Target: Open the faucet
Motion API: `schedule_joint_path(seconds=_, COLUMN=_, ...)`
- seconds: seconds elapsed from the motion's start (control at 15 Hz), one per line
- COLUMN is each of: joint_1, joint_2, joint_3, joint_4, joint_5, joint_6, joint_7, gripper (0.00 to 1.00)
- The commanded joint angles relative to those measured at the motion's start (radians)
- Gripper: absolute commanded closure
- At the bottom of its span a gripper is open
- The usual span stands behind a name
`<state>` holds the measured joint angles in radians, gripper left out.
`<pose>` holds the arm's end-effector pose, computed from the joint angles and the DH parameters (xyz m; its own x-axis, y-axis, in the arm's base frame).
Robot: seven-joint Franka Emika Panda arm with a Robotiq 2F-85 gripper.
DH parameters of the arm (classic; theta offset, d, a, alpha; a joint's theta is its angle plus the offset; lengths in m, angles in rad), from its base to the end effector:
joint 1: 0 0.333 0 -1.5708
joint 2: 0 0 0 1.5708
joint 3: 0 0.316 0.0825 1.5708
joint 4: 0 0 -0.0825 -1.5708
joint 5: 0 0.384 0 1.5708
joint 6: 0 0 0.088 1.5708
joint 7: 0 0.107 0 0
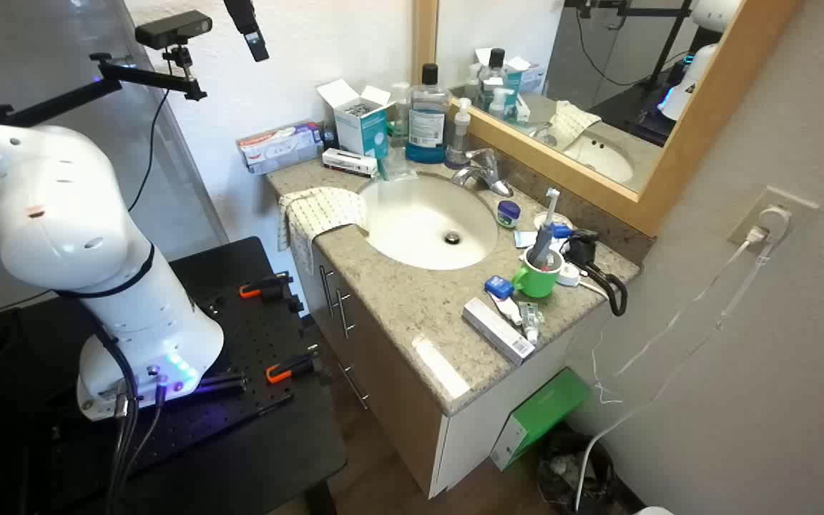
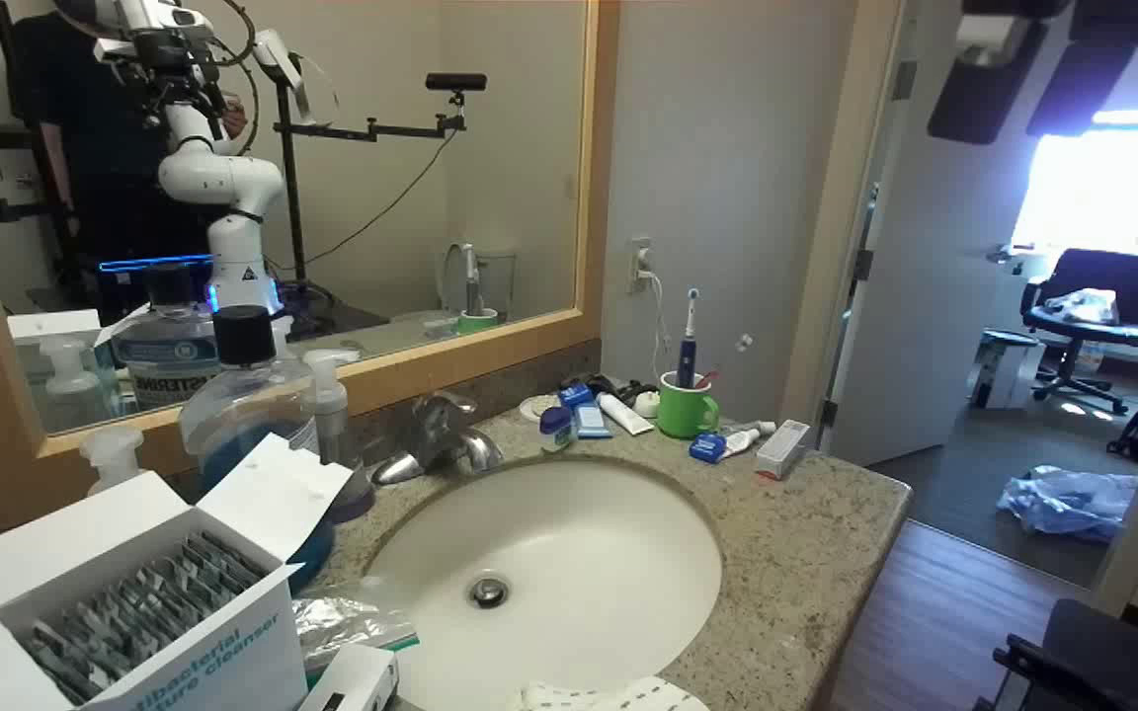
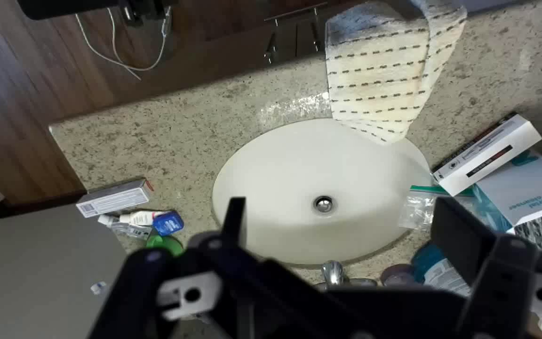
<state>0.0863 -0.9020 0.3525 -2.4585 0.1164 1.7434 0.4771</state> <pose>0.2621 0.1662 0.5720 0.9672 -0.1448 0.2087 -0.1623 -0.9843 0.0691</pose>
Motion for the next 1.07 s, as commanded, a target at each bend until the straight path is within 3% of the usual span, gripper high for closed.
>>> schedule_joint_path(seconds=0.0, joint_1=-0.003, joint_2=0.001, joint_3=0.001, joint_4=0.003, joint_5=0.001, joint_6=-0.003, joint_7=-0.002, gripper=0.0)
schedule_joint_path(seconds=0.67, joint_1=-0.021, joint_2=0.052, joint_3=-0.017, joint_4=0.036, joint_5=0.045, joint_6=-0.063, joint_7=0.04, gripper=0.0)
schedule_joint_path(seconds=1.0, joint_1=-0.065, joint_2=0.098, joint_3=-0.017, joint_4=0.057, joint_5=0.114, joint_6=-0.146, joint_7=0.176, gripper=0.0)
